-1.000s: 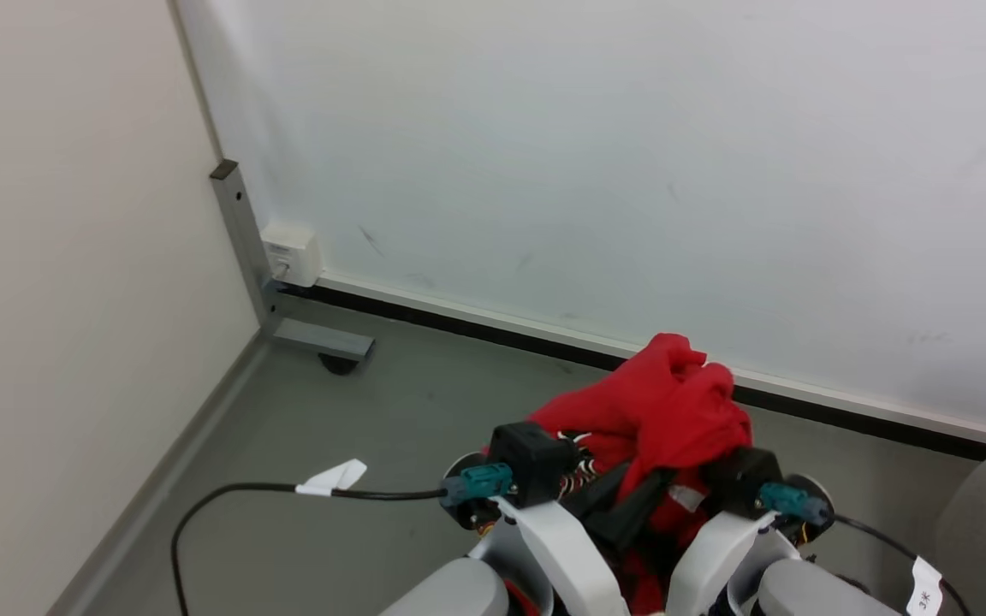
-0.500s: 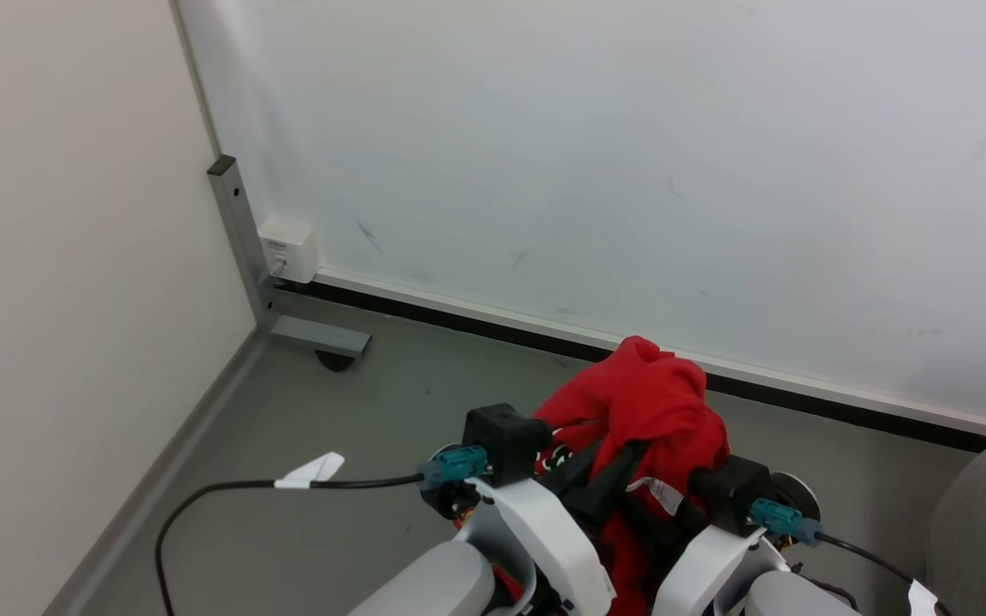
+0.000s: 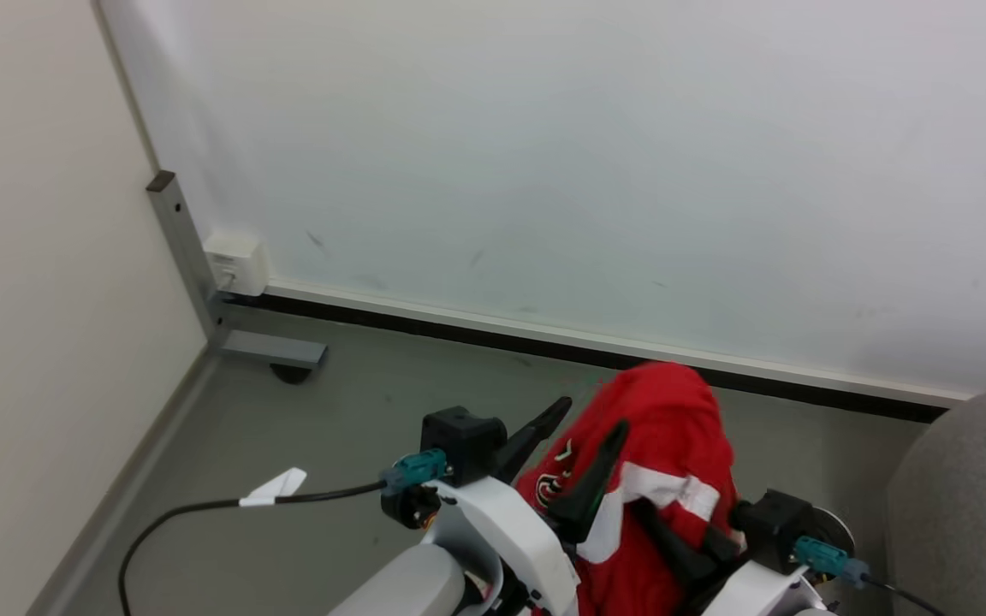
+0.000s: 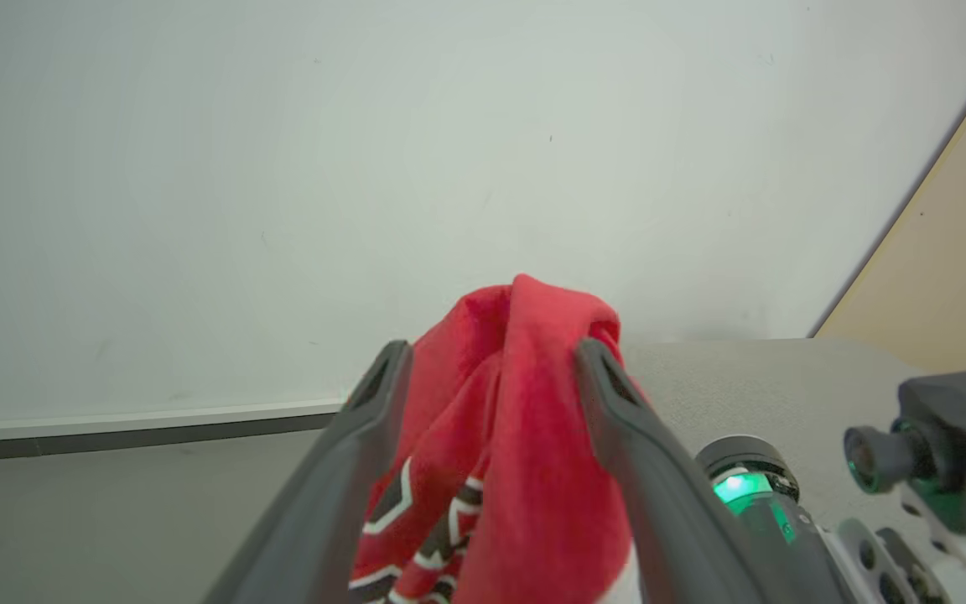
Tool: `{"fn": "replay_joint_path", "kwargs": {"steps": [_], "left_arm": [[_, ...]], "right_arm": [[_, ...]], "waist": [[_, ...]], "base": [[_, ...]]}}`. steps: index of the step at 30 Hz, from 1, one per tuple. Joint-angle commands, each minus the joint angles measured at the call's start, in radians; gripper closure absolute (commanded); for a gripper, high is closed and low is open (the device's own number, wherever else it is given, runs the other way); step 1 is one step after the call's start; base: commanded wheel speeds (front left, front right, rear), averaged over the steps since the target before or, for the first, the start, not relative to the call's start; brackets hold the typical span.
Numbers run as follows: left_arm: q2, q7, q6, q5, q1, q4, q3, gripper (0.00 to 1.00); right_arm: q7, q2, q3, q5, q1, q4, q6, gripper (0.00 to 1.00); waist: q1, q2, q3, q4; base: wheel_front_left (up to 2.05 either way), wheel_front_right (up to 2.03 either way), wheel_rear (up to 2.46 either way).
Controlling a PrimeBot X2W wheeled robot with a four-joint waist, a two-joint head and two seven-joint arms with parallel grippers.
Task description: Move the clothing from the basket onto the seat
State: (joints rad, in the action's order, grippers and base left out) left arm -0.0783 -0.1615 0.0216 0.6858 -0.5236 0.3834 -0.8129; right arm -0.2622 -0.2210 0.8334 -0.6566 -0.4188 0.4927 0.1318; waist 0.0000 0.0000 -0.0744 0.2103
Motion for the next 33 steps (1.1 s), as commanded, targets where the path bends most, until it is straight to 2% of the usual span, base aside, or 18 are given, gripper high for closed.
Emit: {"fn": "replay_joint_path", "kwargs": {"steps": [1, 10, 20, 26, 27, 33], "left_arm": [[-0.011, -0.015, -0.007, 0.003, 0.018, -0.001, 0.004, 0.00], [-0.032, -0.057, -0.025, -0.014, 0.045, -0.050, 0.016, 0.00], [-0.072, -0.087, -0.037, -0.060, 0.076, -0.106, 0.010, 0.00], [-0.077, -0.096, -0.047, -0.116, 0.066, -0.120, 0.000, 0.00], [-0.077, -0.096, -0.047, -0.116, 0.066, -0.120, 0.000, 0.00], [-0.070, -0.104, -0.041, -0.158, 0.066, -0.111, 0.001, 0.00]], "right_arm": [[-0.003, -0.018, -0.013, 0.014, 0.021, -0.015, -0.002, 1.00], [-0.004, -0.089, -0.152, 0.052, 0.071, -0.096, -0.002, 1.00], [-0.003, -0.132, -0.295, 0.100, 0.120, -0.215, -0.002, 1.00], [-0.003, -0.158, -0.350, 0.105, 0.134, -0.263, -0.002, 1.00], [-0.003, -0.158, -0.350, 0.105, 0.134, -0.263, -0.002, 1.00], [-0.003, -0.175, -0.399, 0.117, 0.146, -0.297, -0.002, 1.00]], "waist": [[0.0000, 0.0000, 0.004, -0.020], [0.0000, 0.0000, 0.017, -0.109], [0.0000, 0.0000, 0.037, -0.309], [0.0000, 0.0000, 0.063, -0.446], [0.0000, 0.0000, 0.063, -0.446], [0.0000, 0.0000, 0.083, -0.572]], "base": [[0.00, 0.00, 0.00], [0.00, 0.00, 0.00], [0.00, 0.00, 0.00], [0.00, 0.00, 0.00], [0.00, 0.00, 0.00], [0.00, 0.00, 0.00]]}}
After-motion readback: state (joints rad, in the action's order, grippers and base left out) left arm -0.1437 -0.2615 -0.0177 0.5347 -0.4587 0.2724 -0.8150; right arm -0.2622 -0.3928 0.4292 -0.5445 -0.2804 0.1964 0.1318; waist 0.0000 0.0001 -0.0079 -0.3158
